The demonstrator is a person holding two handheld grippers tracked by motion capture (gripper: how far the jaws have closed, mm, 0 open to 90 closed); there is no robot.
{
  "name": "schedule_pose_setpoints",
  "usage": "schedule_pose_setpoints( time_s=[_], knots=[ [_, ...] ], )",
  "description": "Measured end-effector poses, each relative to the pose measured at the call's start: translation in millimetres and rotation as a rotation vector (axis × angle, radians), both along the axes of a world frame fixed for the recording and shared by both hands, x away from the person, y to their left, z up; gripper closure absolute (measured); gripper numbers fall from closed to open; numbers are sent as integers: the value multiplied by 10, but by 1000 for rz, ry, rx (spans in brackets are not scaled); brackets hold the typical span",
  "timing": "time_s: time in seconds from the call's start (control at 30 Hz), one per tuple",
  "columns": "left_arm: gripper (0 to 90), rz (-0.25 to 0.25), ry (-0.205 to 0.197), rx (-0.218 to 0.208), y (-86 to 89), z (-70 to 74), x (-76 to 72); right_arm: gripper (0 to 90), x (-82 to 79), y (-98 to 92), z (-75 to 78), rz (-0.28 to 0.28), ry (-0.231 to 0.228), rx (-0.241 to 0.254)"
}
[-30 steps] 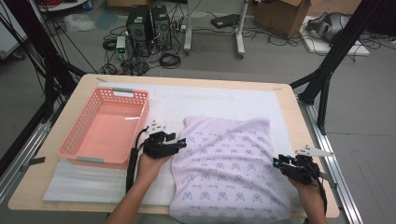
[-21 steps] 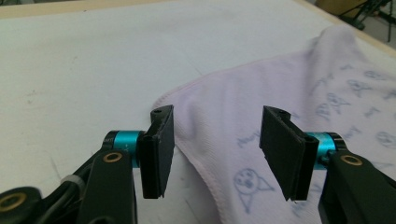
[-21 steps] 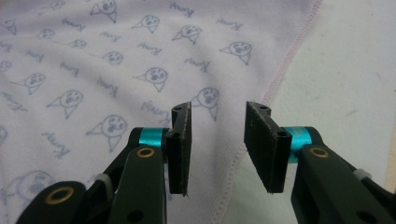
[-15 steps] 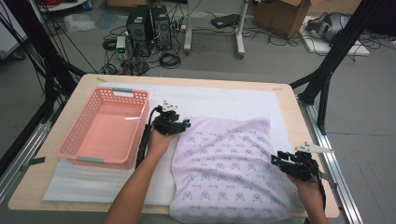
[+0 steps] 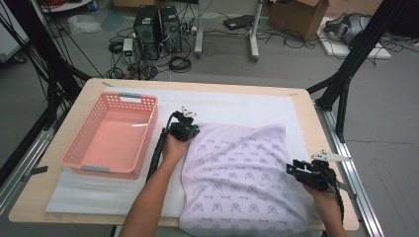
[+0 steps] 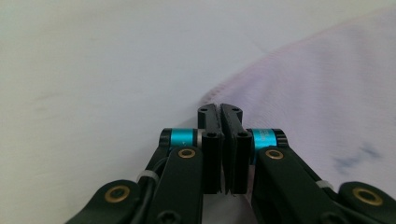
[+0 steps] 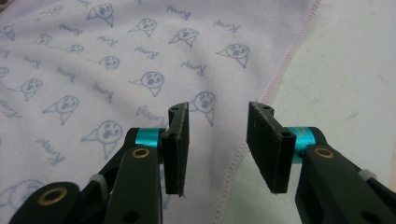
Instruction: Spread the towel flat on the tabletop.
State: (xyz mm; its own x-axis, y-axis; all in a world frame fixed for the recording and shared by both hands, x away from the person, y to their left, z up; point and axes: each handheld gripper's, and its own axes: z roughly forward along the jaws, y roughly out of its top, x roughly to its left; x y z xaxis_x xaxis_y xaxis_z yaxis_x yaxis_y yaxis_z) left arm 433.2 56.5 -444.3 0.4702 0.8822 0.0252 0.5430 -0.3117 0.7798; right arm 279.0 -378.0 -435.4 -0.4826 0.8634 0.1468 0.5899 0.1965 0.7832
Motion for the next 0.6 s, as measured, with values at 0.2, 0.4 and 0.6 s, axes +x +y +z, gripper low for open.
schedule_pose_setpoints(
  time_s=[0.2,0.4,0.6],
  knots=[
    [680,93,31,-125,303,10,64,591,47,20,0,3,-3,-3],
    [470,26,111,-187,258,-4,25,583,320,25,16,-22,-1,-14],
    [481,18,75,-210,279,-2,-73,527,809,87,31,-7,-4,-45]
  ],
)
